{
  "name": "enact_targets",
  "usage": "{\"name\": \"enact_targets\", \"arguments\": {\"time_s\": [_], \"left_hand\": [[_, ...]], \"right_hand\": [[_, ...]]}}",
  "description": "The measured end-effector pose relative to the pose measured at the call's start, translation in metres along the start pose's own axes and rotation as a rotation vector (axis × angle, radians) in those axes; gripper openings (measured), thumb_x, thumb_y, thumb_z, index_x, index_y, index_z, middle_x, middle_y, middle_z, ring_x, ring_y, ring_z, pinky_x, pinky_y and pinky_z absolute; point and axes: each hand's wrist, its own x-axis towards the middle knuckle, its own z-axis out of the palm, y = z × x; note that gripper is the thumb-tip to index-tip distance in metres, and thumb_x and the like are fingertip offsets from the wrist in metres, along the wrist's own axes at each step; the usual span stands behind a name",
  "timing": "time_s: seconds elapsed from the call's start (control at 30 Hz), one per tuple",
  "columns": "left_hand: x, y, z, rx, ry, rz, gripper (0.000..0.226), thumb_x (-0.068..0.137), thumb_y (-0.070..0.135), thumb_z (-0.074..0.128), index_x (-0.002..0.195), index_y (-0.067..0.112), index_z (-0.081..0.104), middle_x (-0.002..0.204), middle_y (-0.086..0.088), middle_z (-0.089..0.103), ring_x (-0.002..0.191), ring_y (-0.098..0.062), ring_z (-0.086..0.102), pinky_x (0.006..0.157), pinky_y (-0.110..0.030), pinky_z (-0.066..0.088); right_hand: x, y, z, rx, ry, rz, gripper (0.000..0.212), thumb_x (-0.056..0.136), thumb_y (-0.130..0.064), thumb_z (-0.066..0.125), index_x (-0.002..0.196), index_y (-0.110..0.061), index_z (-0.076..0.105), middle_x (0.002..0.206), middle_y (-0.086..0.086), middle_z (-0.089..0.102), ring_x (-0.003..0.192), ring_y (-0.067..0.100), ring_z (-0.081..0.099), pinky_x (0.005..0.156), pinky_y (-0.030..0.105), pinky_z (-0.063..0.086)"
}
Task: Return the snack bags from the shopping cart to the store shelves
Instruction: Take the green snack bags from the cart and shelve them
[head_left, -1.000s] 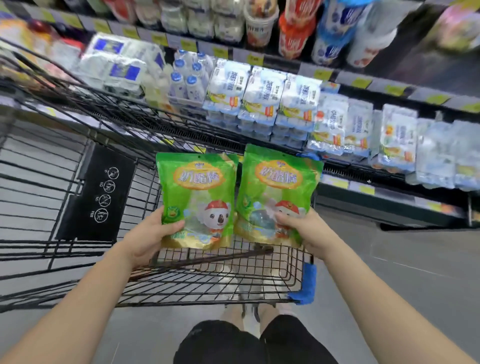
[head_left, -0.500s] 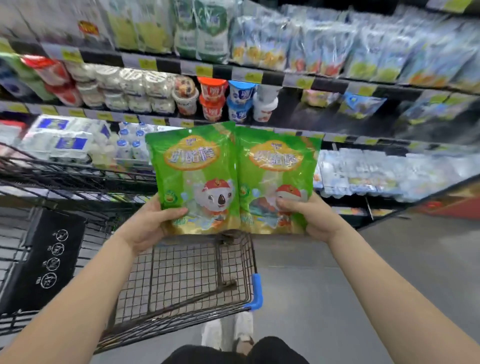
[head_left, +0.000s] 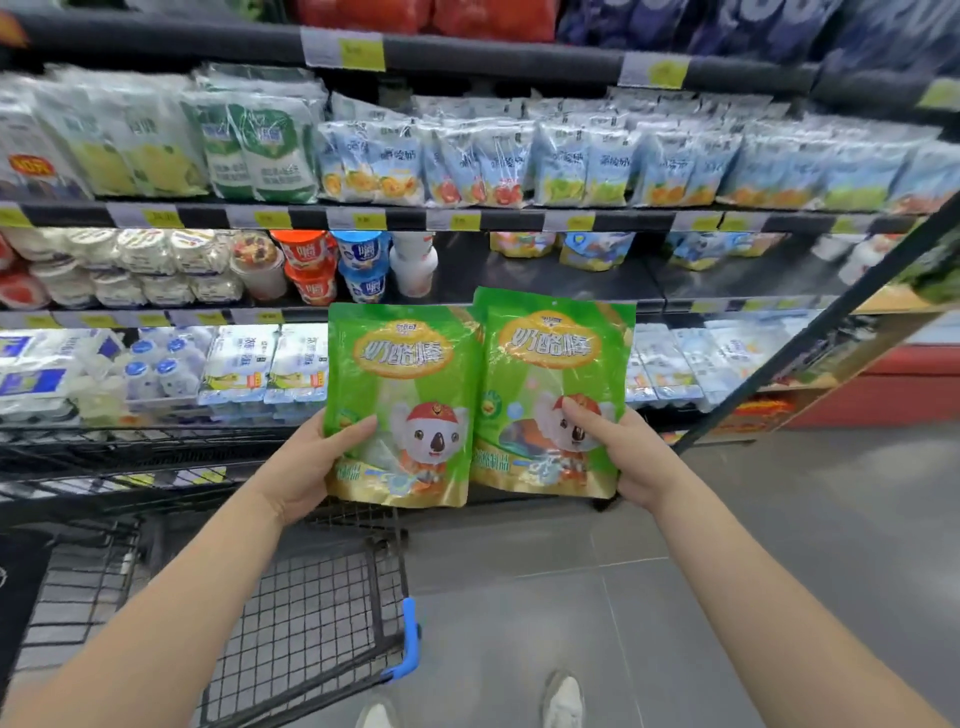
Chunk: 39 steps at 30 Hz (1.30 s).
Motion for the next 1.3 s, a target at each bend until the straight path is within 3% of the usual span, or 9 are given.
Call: {"name": "enact_targets", "arguments": {"time_s": [0.17, 0.3, 0.5, 0.6, 0.67, 0.8, 1.03, 1.17, 1.3], "left_hand": [[0.034, -0.010, 0.078, -0.069, 0.078, 0.013, 0.060, 0.066, 0.032, 0.081, 0.122, 0.018, 0.063, 0.118, -0.010, 0.072, 0.096, -0.023, 0.073, 0.076, -0.037, 0.062], [0.060, -0.017, 0.113, -0.061, 0.139, 0.040, 0.080, 0.053, 0.041, 0.094, 0.123, 0.018, 0.064, 0.118, -0.009, 0.072, 0.099, -0.024, 0.073, 0.076, -0.038, 0.061], [0.092, -0.016, 0.126, -0.058, 0.288, 0.049, 0.057, 0.069, 0.032, 0.084, 0.119, 0.016, 0.063, 0.113, -0.008, 0.074, 0.093, -0.021, 0.074, 0.070, -0.035, 0.061], [0.123, -0.009, 0.122, -0.046, 0.324, 0.042, 0.031, 0.088, 0.018, 0.069, 0.118, 0.017, 0.062, 0.110, -0.005, 0.075, 0.096, -0.022, 0.073, 0.076, -0.036, 0.061], [0.149, -0.008, 0.118, -0.040, 0.318, 0.029, 0.028, 0.090, 0.016, 0.067, 0.117, 0.018, 0.062, 0.111, -0.005, 0.075, 0.100, -0.023, 0.072, 0.085, -0.040, 0.058], [0.203, -0.007, 0.113, -0.019, 0.345, 0.042, 0.024, 0.091, 0.016, 0.068, 0.114, 0.021, 0.062, 0.113, -0.006, 0.074, 0.100, -0.021, 0.072, 0.090, -0.039, 0.057], [0.291, -0.025, 0.099, -0.024, 0.437, 0.143, 0.021, 0.091, 0.020, 0.069, 0.111, 0.023, 0.062, 0.103, -0.001, 0.076, 0.085, -0.015, 0.073, 0.054, -0.027, 0.058], [0.353, -0.044, 0.094, -0.004, 0.479, 0.250, 0.018, 0.092, 0.020, 0.069, 0.109, 0.020, 0.062, 0.096, -0.001, 0.075, 0.076, -0.014, 0.073, 0.052, -0.030, 0.058], [0.402, -0.056, 0.080, 0.013, 0.476, 0.418, 0.016, 0.091, 0.017, 0.070, 0.105, 0.022, 0.064, 0.094, 0.002, 0.076, 0.078, -0.014, 0.073, 0.059, -0.032, 0.060]], "right_hand": [[0.022, -0.021, -0.084, -0.012, -0.008, 0.012, 0.061, 0.074, -0.040, 0.082, 0.127, -0.011, 0.068, 0.119, 0.008, 0.075, 0.117, 0.029, 0.068, 0.107, 0.052, 0.049], [0.049, -0.032, -0.130, -0.047, -0.007, 0.015, 0.095, 0.055, -0.055, 0.094, 0.134, -0.016, 0.060, 0.121, 0.001, 0.075, 0.120, 0.024, 0.066, 0.109, 0.050, 0.047], [0.091, -0.048, -0.150, -0.079, -0.062, 0.049, 0.058, 0.067, -0.045, 0.085, 0.118, -0.018, 0.072, 0.113, 0.003, 0.077, 0.115, 0.026, 0.068, 0.104, 0.050, 0.051], [0.122, -0.054, -0.147, -0.094, -0.074, 0.074, 0.036, 0.082, -0.034, 0.078, 0.113, -0.015, 0.074, 0.114, 0.012, 0.076, 0.107, 0.029, 0.071, 0.082, 0.043, 0.060], [0.146, -0.054, -0.145, -0.104, -0.037, 0.091, 0.043, 0.080, -0.035, 0.081, 0.115, -0.012, 0.072, 0.116, 0.016, 0.075, 0.100, 0.028, 0.071, 0.066, 0.036, 0.060], [0.204, -0.051, -0.145, -0.127, 0.048, 0.062, 0.076, 0.064, -0.051, 0.091, 0.127, -0.015, 0.066, 0.115, 0.010, 0.076, 0.109, 0.029, 0.071, 0.082, 0.044, 0.059], [0.309, -0.032, -0.150, -0.082, 0.045, 0.042, 0.048, 0.082, -0.034, 0.082, 0.119, -0.009, 0.067, 0.094, 0.010, 0.077, 0.073, 0.025, 0.074, 0.063, 0.042, 0.062], [0.371, -0.017, -0.156, -0.111, 0.081, -0.068, 0.042, 0.079, -0.035, 0.085, 0.109, -0.017, 0.060, 0.108, 0.012, 0.073, 0.094, 0.028, 0.073, 0.082, 0.056, 0.057], [0.422, -0.011, -0.161, -0.135, 0.018, -0.252, 0.049, 0.078, -0.032, 0.084, 0.120, -0.012, 0.070, 0.110, 0.013, 0.076, 0.096, 0.030, 0.074, 0.075, 0.049, 0.058]]}}
